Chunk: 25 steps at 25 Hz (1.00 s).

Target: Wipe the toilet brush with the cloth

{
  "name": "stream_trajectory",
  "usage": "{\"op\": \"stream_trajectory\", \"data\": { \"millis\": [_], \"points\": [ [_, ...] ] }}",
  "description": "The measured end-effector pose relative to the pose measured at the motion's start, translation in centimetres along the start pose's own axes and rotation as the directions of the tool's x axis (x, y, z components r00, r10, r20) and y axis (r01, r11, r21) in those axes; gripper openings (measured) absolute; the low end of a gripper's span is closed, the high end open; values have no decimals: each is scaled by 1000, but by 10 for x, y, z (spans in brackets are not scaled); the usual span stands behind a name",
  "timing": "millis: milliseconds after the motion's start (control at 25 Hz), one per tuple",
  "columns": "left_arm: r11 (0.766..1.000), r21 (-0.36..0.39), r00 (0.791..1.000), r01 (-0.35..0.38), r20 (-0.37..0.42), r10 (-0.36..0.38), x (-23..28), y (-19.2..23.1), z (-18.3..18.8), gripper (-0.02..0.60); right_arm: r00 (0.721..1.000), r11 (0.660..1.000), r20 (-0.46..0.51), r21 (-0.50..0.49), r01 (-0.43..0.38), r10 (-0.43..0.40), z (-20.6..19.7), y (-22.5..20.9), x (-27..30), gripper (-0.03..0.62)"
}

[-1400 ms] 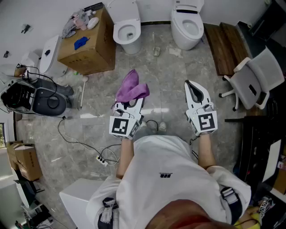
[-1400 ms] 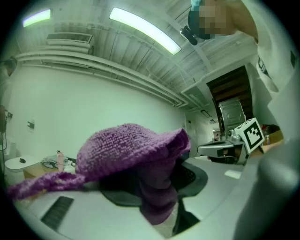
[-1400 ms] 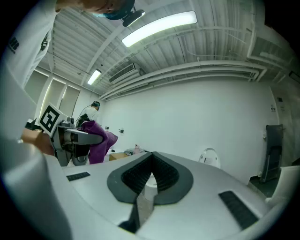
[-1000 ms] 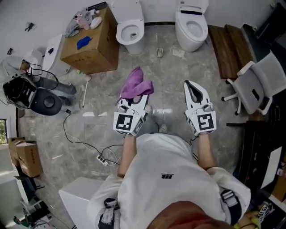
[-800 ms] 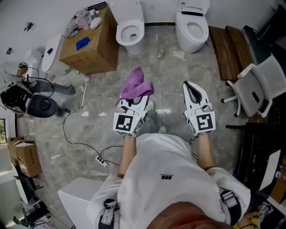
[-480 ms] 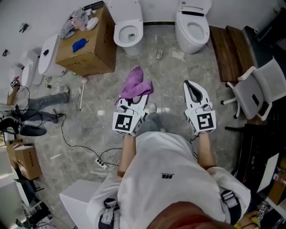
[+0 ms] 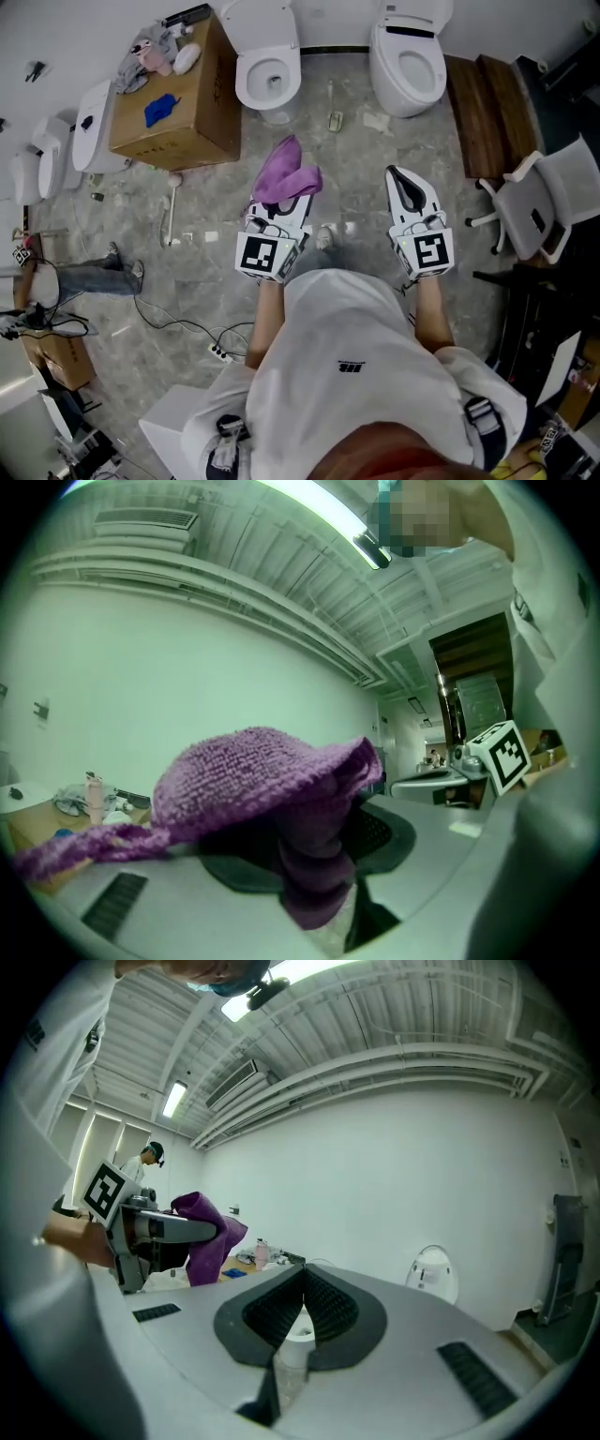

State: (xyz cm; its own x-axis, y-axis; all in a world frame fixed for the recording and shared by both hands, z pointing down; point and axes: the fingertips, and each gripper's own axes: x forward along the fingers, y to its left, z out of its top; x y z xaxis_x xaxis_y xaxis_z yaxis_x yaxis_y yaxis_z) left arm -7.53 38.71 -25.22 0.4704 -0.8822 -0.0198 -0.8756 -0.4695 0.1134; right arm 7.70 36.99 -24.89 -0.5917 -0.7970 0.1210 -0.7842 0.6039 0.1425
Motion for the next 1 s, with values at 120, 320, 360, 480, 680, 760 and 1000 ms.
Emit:
{"op": "stream_trajectory", "data": {
  "millis": [120,320,360,480,680,760,1000],
  "points": [
    [1000,-5,1000,8,-6,-9,19,24,-3,178,1000,1000,-9,-6,10,-11,-1,-7,28,-5],
    [999,-5,999,31,-13,-31,48,55,-4,178,999,999,-13,-10,33,-33,-4,-17,68,-5],
    [999,-3,999,37,-13,-37,54,59,-4,178,999,999,-14,-6,39,-39,-5,-19,74,-5],
    [999,-3,999,45,-14,-45,69,72,-4,178,999,999,-16,3,45,-45,-5,-26,90,-3],
    [998,-15,998,54,-27,-54,93,97,-12,178,998,999,-36,-6,44,-44,-8,-35,123,-5],
    [998,-18,998,55,-33,-56,105,102,-16,178,998,999,-39,-3,40,-41,-9,-42,133,-5],
    [999,-16,997,52,-53,-53,148,116,-31,178,999,1000,-40,-2,25,-26,-22,-73,167,-5]
  ]
}}
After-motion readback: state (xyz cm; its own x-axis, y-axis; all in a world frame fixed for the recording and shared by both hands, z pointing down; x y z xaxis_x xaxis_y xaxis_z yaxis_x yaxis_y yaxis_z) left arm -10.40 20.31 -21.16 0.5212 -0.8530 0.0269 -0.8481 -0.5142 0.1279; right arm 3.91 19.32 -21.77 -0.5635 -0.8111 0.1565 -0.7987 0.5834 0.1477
